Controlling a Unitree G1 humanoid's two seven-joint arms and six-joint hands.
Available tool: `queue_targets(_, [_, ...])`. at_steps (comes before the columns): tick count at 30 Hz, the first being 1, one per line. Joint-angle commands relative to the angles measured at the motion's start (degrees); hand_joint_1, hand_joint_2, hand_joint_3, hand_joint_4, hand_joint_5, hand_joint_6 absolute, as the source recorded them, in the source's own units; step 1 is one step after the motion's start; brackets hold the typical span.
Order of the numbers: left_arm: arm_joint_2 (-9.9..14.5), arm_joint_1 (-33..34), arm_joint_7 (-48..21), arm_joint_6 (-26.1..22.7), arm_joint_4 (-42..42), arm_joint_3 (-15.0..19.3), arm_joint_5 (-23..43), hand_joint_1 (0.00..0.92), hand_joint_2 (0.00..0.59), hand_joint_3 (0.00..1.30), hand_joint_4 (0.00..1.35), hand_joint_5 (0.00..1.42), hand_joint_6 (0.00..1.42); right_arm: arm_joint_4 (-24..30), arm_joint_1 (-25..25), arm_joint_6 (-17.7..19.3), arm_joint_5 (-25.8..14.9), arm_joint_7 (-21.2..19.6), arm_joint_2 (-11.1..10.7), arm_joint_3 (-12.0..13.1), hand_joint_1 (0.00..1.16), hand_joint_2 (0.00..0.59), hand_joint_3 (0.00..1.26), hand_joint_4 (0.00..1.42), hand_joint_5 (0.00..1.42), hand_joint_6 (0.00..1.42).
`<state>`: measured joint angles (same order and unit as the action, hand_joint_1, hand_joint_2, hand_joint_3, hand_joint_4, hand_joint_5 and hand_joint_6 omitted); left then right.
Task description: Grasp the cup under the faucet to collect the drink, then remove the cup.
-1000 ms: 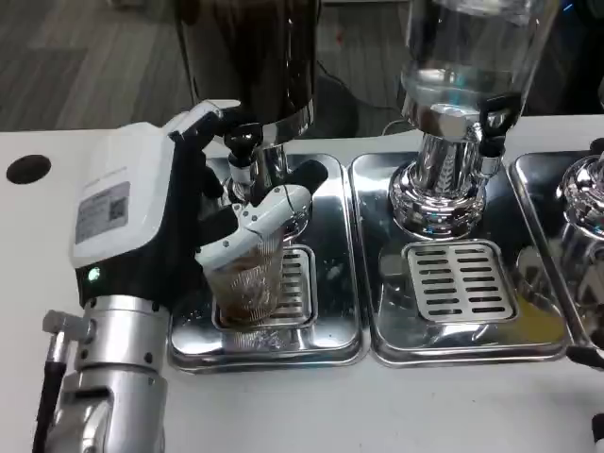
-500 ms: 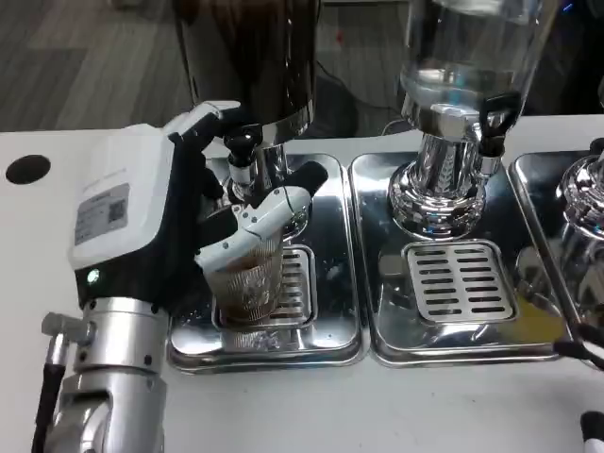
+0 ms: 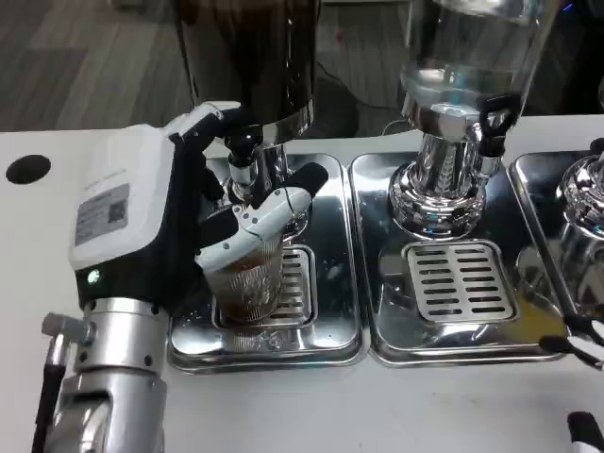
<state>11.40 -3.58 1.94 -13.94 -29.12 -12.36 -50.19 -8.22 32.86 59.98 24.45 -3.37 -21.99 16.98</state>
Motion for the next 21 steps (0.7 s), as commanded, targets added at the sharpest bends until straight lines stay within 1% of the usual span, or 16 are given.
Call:
queue_targets(1, [0.2, -0.8, -1.6, 0.4, 0.8, -1.0, -0.2, 0.093, 0.065, 0.42, 0.39, 0.73, 0.90, 0.1, 0.1, 0.4, 0.2, -1.1, 0.0, -0.2, 0.48, 0.488, 0.25, 0.10, 0.06, 0.00])
queue_targets(21, [0.0, -0.4, -1.7, 0.2, 0.9, -1.3, -0.4, 0.096, 0.071, 0.42, 0.39, 0.73, 0.90, -0.7, 0.0, -0.4, -1.7, -0.5, -0.4, -1.1, 0.47, 0.489, 0.25, 0.10, 0.06, 0.00])
